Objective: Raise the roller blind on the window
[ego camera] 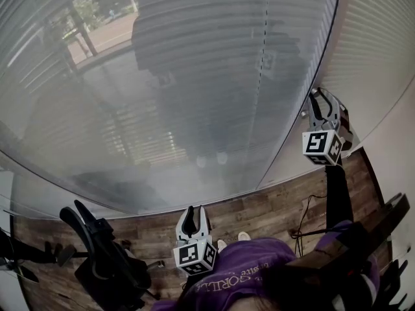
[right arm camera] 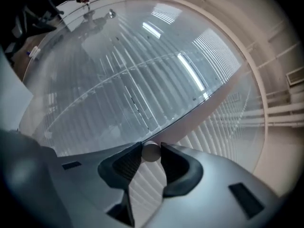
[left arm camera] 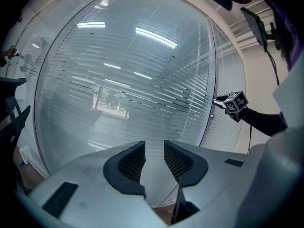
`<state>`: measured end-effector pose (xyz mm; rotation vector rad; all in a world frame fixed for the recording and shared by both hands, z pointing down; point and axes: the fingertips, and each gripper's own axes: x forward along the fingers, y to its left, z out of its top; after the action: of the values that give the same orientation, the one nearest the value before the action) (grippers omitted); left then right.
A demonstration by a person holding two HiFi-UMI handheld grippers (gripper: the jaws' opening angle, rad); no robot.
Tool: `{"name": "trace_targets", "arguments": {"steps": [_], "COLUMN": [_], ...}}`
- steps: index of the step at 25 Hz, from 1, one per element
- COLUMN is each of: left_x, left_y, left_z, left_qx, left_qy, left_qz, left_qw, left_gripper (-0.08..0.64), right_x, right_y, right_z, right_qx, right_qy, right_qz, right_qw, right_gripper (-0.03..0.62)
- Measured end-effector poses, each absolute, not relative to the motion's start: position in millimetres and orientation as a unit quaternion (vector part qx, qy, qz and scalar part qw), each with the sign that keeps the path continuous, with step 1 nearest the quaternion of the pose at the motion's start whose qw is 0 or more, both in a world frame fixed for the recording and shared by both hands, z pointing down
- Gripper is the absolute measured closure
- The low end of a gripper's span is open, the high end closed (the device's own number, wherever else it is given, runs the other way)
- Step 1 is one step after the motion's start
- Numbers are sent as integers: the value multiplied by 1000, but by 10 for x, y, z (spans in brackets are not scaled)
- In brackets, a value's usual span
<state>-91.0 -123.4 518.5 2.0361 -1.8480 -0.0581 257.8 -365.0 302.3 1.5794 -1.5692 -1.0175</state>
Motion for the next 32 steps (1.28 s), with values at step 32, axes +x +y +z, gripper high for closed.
{"name": "trace_targets", "arguments": {"steps": [32], "left_x": [-929], "left_y": [-1248], "left_z": [5196], "left_qx": [726], "left_qy": [-659], "left_qz": [-19], "left_qw": [195], "left_gripper": [436], "right_x": [2595], "right_y": [-3608], "right_z": [3023], "right_qx": [609], "right_qy": [-642], "right_qz": [-351], "right_qw": [307], "right_gripper": [468]}}
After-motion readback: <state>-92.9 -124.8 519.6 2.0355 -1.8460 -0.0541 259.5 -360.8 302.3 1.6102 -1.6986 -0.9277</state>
